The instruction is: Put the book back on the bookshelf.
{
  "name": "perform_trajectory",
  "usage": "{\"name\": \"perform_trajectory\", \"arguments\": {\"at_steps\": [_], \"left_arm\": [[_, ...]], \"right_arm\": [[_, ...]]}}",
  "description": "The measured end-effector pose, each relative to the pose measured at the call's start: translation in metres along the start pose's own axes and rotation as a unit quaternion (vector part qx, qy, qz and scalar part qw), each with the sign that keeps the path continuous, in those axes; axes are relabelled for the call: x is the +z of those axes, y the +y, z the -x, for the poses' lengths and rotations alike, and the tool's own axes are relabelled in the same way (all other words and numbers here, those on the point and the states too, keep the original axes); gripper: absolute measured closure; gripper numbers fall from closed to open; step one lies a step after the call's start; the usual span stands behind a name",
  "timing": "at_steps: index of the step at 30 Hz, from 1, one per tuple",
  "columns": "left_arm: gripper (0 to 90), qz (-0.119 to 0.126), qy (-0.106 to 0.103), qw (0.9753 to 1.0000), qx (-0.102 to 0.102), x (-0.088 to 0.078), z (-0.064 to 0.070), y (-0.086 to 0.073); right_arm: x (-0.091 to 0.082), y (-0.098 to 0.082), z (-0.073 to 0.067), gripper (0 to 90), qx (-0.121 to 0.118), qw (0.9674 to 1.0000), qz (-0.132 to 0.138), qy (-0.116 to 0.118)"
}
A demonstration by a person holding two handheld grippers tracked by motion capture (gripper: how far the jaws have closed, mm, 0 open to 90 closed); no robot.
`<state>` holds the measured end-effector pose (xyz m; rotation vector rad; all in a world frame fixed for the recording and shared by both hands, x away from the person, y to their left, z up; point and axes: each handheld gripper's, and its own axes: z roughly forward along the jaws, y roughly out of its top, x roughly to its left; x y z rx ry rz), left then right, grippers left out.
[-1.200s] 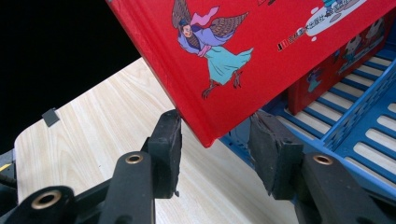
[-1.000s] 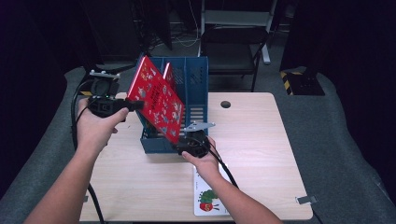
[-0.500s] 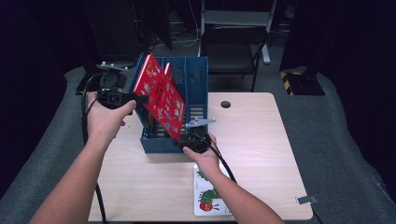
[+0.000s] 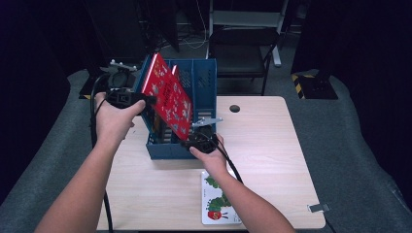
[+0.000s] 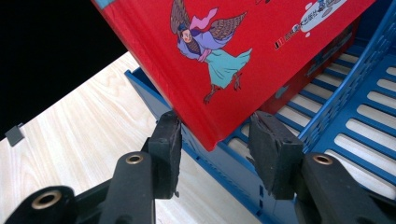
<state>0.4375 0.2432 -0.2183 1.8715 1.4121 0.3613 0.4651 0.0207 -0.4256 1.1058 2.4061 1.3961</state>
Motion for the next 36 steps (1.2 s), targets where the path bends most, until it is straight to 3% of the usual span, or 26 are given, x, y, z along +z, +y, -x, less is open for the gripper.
{"name": "perform_trajectory", "arguments": {"at_steps": [4,7,13,20,29,36], "left_arm": [[72.9,-0.005,0.010,0.9999,0.004,0.005,0.003,0.004],[73.0,-0.009,0.014,0.9998,0.003,0.010,0.006,0.005],[75.6,-0.014,0.017,0.9997,0.000,0.019,0.009,0.008],[77.1,-0.019,0.022,0.9996,-0.004,0.026,0.011,0.010],[77.3,-0.015,0.027,0.9987,-0.040,0.034,0.003,0.010],[77.3,-0.013,0.033,0.9981,-0.049,0.040,0.001,0.010]], "right_arm": [[0.004,0.002,0.002,53.1,0.001,0.9999,-0.007,-0.009],[0.005,0.005,0.003,52.8,-0.014,0.9998,-0.001,-0.010],[0.012,0.009,-0.001,52.8,-0.048,0.9985,-0.014,-0.023],[0.019,0.010,0.002,53.0,-0.051,0.9980,-0.021,-0.031],[0.022,0.012,0.008,53.4,-0.053,0.9972,-0.025,-0.047],[0.025,0.013,0.014,53.6,-0.053,0.9967,-0.032,-0.052]]}}
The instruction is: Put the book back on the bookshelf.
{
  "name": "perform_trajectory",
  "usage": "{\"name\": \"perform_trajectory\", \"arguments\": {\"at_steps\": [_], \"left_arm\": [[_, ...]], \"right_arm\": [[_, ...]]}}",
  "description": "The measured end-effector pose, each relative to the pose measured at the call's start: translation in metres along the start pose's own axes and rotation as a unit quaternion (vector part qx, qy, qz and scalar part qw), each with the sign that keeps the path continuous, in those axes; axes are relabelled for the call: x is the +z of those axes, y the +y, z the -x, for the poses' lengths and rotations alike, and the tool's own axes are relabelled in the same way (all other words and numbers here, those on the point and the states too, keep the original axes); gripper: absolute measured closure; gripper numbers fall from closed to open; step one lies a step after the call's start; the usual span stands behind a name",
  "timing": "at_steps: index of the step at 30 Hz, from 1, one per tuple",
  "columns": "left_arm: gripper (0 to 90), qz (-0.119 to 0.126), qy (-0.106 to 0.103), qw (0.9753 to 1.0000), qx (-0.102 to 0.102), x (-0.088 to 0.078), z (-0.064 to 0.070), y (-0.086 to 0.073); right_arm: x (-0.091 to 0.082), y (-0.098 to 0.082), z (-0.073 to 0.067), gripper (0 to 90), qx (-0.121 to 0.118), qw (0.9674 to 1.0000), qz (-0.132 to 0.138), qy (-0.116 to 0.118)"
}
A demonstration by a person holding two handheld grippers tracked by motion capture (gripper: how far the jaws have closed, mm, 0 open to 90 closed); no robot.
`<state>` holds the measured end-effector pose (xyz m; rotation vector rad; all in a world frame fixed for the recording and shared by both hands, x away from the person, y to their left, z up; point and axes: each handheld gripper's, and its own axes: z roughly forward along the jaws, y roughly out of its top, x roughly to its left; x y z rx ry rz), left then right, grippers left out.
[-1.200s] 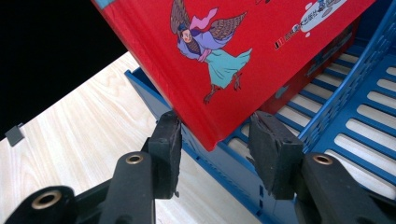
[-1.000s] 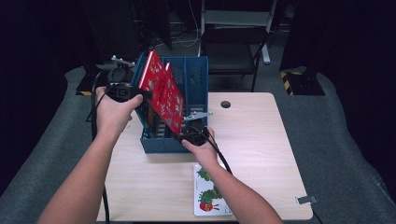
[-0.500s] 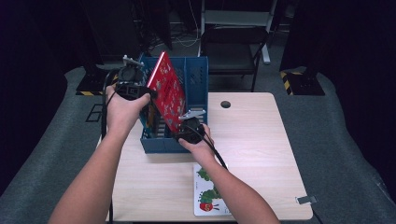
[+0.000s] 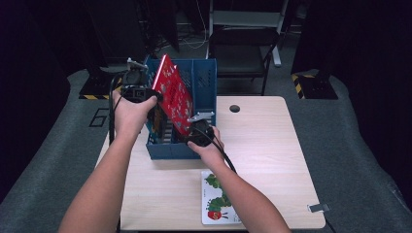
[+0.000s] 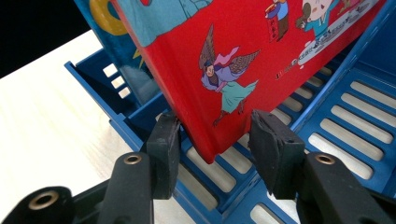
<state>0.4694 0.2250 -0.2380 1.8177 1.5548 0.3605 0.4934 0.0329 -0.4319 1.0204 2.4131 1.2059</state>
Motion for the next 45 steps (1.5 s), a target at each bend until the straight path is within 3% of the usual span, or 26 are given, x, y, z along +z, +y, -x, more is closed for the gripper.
{"name": "perform_trajectory", "arguments": {"at_steps": [10,15,19,22,23,33,34,36,45], "left_arm": [[77.6,-0.003,0.011,0.9999,-0.009,0.009,0.003,0.003],[77.7,-0.008,0.016,0.9998,-0.007,0.014,0.006,0.004],[77.9,-0.012,0.018,0.9998,-0.004,0.016,0.006,0.004],[78.0,-0.014,0.017,0.9998,-0.004,0.018,0.006,0.004],[78.0,-0.014,0.018,0.9997,-0.004,0.020,0.006,0.003],[77.8,-0.017,0.018,0.9997,-0.007,0.029,0.007,0.002],[77.8,-0.017,0.019,0.9997,-0.005,0.029,0.008,0.002],[77.7,-0.016,0.021,0.9997,-0.003,0.030,0.009,0.002],[77.8,-0.015,0.029,0.9995,0.002,0.035,0.011,0.001]], "right_arm": [[0.006,0.003,0.008,54.3,0.008,0.9999,-0.007,0.000],[0.011,0.003,0.012,54.3,0.004,0.9999,-0.013,0.003],[0.013,0.003,0.010,54.4,0.015,0.9997,-0.016,0.006],[0.016,0.004,0.011,54.8,0.000,0.9998,-0.019,0.004],[0.016,0.004,0.010,54.9,0.008,0.9998,-0.020,0.003],[0.015,0.010,0.012,57.5,-0.003,0.9999,-0.014,-0.003],[0.015,0.011,0.013,57.8,-0.015,0.9998,-0.012,-0.005],[0.015,0.012,0.011,58.2,-0.004,0.9997,-0.022,-0.004],[0.015,0.021,0.006,59.3,-0.030,0.9994,-0.013,-0.007]]}}
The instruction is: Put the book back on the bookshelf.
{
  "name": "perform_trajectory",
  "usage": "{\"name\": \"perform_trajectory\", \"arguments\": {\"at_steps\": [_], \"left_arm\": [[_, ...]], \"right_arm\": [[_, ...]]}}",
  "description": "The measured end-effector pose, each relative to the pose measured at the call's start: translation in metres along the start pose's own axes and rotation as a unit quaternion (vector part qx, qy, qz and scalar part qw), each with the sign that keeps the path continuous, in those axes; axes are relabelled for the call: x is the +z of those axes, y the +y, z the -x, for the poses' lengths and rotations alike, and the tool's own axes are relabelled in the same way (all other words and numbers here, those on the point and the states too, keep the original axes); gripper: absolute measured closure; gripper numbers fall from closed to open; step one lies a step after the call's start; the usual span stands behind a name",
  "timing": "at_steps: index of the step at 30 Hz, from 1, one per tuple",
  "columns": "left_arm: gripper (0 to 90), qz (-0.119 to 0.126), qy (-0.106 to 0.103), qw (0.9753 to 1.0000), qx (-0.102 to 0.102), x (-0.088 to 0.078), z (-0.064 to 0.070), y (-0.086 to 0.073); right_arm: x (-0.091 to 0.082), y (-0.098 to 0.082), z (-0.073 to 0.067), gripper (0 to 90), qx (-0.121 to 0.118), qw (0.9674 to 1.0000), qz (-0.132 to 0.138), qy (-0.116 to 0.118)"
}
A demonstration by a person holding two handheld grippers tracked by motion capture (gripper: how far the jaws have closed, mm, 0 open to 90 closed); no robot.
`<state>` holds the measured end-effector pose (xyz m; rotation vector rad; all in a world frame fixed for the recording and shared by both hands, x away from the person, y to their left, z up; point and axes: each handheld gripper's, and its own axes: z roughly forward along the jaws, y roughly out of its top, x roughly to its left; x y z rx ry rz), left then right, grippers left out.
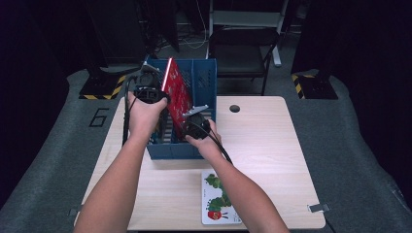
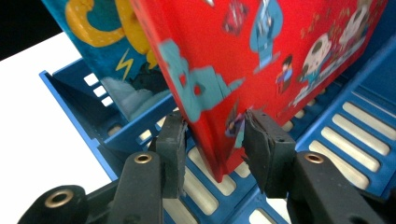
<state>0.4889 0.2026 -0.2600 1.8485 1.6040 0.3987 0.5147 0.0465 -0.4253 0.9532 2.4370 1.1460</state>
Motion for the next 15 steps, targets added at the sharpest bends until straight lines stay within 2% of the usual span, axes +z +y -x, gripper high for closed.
{"name": "perform_trajectory", "arguments": {"at_steps": [1,4,8,10,12,14,15], "left_arm": [[77.8,0.000,0.000,1.0000,0.000,0.0002,0.0001,-0.0001],[77.8,-0.001,-0.001,1.0000,0.001,0.0006,0.0001,-0.0005],[77.6,0.000,-0.006,1.0000,-0.002,0.0009,-0.0015,-0.0005],[77.6,0.003,-0.006,1.0000,-0.003,0.0003,-0.0022,-0.0002],[77.6,0.003,-0.007,1.0000,-0.003,-0.0011,-0.0025,0.0004],[77.7,0.004,-0.009,0.9999,-0.003,-0.0023,-0.0024,0.0009],[77.7,0.004,-0.008,1.0000,-0.002,-0.0023,-0.0021,0.0009]], "right_arm": [[0.0001,0.0003,0.0005,59.3,-0.006,1.0000,-0.002,0.001],[0.0009,-0.0002,0.0002,59.3,0.010,0.9999,0.000,0.006],[0.0002,-0.0003,0.0002,59.4,0.016,0.9998,-0.005,0.008],[0.0005,-0.0004,0.0008,59.4,0.009,0.9999,-0.001,0.008],[0.0010,-0.0002,-0.0007,59.4,0.013,0.9999,0.001,0.008],[0.0015,0.0000,0.0003,59.7,-0.001,1.0000,0.001,0.008],[0.0021,0.0002,-0.0007,59.7,0.001,1.0000,0.000,0.010]]}}
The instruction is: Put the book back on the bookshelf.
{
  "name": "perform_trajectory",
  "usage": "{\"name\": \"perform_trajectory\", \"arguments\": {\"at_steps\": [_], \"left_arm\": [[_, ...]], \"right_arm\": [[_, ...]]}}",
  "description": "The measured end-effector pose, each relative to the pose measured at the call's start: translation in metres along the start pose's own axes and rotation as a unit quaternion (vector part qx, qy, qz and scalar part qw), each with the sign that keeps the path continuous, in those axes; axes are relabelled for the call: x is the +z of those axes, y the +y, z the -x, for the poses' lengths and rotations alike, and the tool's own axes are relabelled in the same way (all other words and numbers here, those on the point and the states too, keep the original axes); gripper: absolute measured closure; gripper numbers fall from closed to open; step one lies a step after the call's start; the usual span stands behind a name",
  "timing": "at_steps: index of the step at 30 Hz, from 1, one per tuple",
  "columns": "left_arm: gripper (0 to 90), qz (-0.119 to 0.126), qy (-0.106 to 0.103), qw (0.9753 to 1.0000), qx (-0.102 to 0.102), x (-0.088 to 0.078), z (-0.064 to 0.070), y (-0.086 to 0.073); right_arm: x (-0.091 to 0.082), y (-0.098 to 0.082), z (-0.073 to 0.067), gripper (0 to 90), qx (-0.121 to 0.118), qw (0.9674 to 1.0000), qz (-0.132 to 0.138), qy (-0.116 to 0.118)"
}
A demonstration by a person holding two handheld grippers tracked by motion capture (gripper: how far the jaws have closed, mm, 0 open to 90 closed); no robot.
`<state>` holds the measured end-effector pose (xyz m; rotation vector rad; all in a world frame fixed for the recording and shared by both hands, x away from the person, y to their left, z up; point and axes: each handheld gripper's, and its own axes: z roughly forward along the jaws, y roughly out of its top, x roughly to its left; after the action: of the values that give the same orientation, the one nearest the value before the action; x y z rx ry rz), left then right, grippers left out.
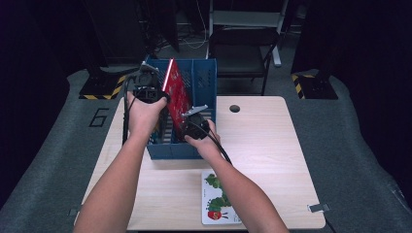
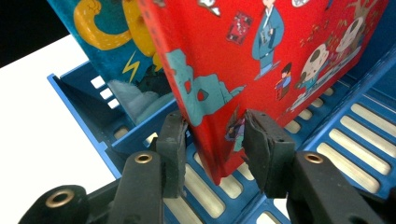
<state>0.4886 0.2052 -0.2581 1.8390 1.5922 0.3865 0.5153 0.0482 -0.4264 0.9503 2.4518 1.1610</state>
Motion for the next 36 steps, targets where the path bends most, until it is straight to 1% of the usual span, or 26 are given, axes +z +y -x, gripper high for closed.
{"name": "perform_trajectory", "arguments": {"at_steps": [2,4,5,6,8,10,12,13,16,17,18,19,20,21,23,25,26,27,28,29,30,31,33,34,35,36], "left_arm": [[77.8,0.000,0.001,1.0000,-0.003,-0.001,0.000,0.000],[78.1,0.000,0.003,1.0000,-0.003,-0.001,0.000,0.001],[78.2,-0.001,0.000,1.0000,-0.003,-0.001,0.000,0.001],[78.4,0.003,0.001,1.0000,-0.003,-0.002,-0.001,0.001],[79.0,-0.003,0.001,1.0000,-0.003,-0.002,-0.002,0.002],[79.3,-0.002,0.001,1.0000,-0.007,-0.002,-0.004,0.002],[79.5,-0.007,0.000,1.0000,-0.001,-0.002,-0.004,0.001],[79.6,-0.006,0.000,1.0000,-0.001,-0.001,-0.003,0.000],[79.8,-0.007,0.005,1.0000,-0.004,0.001,-0.001,-0.001],[79.8,-0.006,0.005,1.0000,-0.004,0.001,-0.001,-0.002],[79.9,-0.009,0.005,0.9999,-0.004,0.002,-0.001,-0.002],[79.9,-0.010,0.006,0.9999,-0.004,0.002,-0.001,-0.002],[79.9,-0.008,0.007,0.9999,-0.007,0.003,-0.001,-0.002],[80.0,-0.009,0.007,0.9999,-0.007,0.003,-0.002,-0.003],[80.1,-0.010,0.008,0.9999,-0.007,0.004,-0.003,-0.003],[80.1,-0.009,0.009,0.9999,-0.008,0.005,-0.004,-0.003],[80.1,-0.009,0.009,0.9999,-0.008,0.006,-0.004,-0.002],[80.1,-0.010,0.010,0.9999,-0.008,0.006,-0.004,-0.002],[80.1,-0.009,0.011,0.9998,-0.011,0.007,-0.004,-0.002],[80.1,-0.010,0.011,0.9999,-0.007,0.008,-0.004,-0.003],[80.1,-0.010,0.011,0.9999,-0.006,0.009,-0.004,-0.003],[80.1,-0.011,0.013,0.9998,-0.007,0.011,-0.003,-0.003],[80.1,-0.013,0.016,0.9998,-0.003,0.014,-0.002,-0.004],[80.1,-0.015,0.017,0.9997,-0.003,0.016,-0.001,-0.005],[80.1,-0.017,0.018,0.9997,-0.001,0.017,-0.001,-0.006],[80.1,-0.014,0.019,0.9997,-0.001,0.019,-0.001,-0.007]], "right_arm": [[0.001,0.000,-0.002,59.9,-0.004,1.0000,-0.002,0.001],[0.002,0.000,-0.003,60.0,-0.002,1.0000,-0.005,0.002],[0.003,0.000,-0.004,60.0,0.000,1.0000,-0.004,0.002],[0.004,0.000,-0.003,60.0,-0.007,1.0000,-0.002,-0.001],[0.004,0.000,-0.002,60.1,-0.006,1.0000,-0.007,-0.001],[0.005,0.000,-0.003,60.0,-0.003,1.0000,-0.004,-0.004],[0.005,0.000,-0.001,60.0,-0.009,0.9999,-0.003,-0.006],[0.005,0.000,-0.002,60.0,-0.002,0.9999,-0.009,-0.010],[0.007,0.001,0.002,60.1,0.003,0.9998,-0.016,-0.010],[0.008,0.000,0.003,60.0,0.007,0.9998,-0.011,-0.014],[0.009,0.001,0.005,60.0,-0.001,0.9999,-0.009,-0.013],[0.009,0.002,0.005,60.0,0.001,0.9997,-0.020,-0.013],[0.010,0.002,0.007,60.0,-0.006,0.9998,-0.016,-0.012],[0.011,0.003,0.006,60.0,0.000,0.9997,-0.019,-0.012],[0.013,0.005,0.006,60.0,-0.002,0.9996,-0.022,-0.016],[0.014,0.007,0.006,60.1,-0.002,0.9997,-0.021,-0.015],[0.016,0.008,0.005,60.1,0.003,0.9997,-0.015,-0.017],[0.015,0.008,0.006,60.1,-0.006,0.9996,-0.021,-0.018],[0.017,0.009,0.004,60.1,0.008,0.9996,-0.021,-0.017],[0.017,0.010,0.004,60.1,0.007,0.9995,-0.022,-0.022],[0.019,0.009,0.005,60.3,0.005,0.9996,-0.016,-0.025],[0.019,0.009,0.005,60.5,0.006,0.9995,-0.021,-0.022],[0.021,0.009,0.007,61.1,0.004,0.9992,-0.031,-0.026],[0.023,0.009,0.007,61.3,0.006,0.9992,-0.028,-0.027],[0.023,0.009,0.008,61.5,0.003,0.9991,-0.035,-0.025],[0.025,0.008,0.008,61.6,0.000,0.9989,-0.038,-0.029]]}}
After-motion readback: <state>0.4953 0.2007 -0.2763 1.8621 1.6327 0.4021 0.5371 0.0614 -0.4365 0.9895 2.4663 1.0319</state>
